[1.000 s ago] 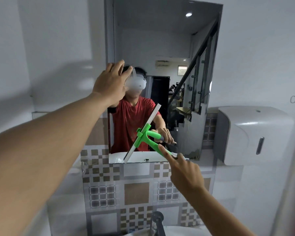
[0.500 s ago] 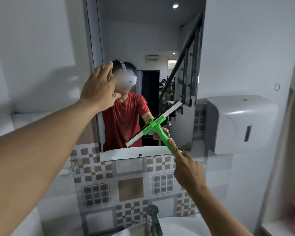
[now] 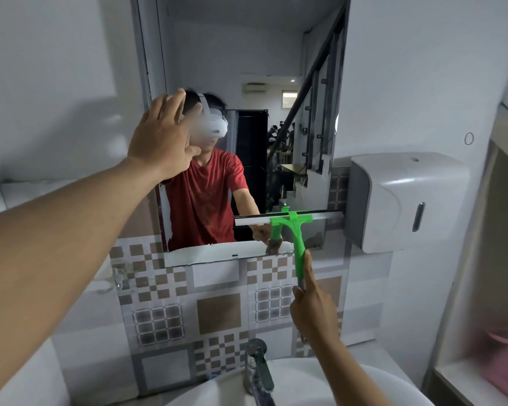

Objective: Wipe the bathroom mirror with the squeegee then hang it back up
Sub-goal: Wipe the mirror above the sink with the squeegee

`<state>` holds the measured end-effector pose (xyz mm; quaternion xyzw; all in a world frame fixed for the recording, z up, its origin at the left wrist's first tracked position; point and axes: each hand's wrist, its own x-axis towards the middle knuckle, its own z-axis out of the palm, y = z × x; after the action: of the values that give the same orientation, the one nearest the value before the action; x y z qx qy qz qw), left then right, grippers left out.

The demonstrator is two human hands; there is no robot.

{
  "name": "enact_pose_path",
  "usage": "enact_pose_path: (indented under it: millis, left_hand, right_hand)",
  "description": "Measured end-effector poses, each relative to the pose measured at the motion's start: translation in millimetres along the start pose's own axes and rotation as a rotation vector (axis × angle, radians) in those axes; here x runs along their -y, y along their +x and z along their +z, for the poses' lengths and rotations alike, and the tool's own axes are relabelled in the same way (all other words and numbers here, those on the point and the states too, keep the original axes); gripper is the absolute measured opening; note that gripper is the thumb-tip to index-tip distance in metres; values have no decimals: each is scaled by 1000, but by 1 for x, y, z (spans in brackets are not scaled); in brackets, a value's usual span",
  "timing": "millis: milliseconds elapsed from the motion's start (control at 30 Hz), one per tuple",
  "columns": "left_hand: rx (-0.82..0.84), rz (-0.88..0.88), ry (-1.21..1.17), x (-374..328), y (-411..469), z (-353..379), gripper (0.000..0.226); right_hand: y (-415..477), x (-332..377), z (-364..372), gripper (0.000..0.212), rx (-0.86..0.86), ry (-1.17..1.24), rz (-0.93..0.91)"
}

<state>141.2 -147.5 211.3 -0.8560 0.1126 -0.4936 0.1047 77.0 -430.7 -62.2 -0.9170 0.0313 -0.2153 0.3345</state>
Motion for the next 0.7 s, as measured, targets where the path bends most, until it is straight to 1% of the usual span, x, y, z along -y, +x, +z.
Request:
enact_pose_path:
  millis: [100,233,300,367,467,700]
  left_hand:
    - [2,3,4,-1,0,-1,85]
    - [5,-4,-3,0,0,-1,85]
    - [7,-3,-1,-1,0,-1,85]
    - [4,-5,-5,-1,0,-1,84]
    - [0,-4,-3,-1,-1,0,83]
    - [4,-11,-6,-1,0,-1,84]
  right_hand:
    - [-7,7,13,89,20,92,69]
    - [-15,23,26,94,35,260,129]
    - [-17,30,30,92,32,303,164]
    - [-19,34,30,89,28,312,165]
    - [-21,40,28,87,37,396,165]
    - [-27,64,36,89,29,550,211]
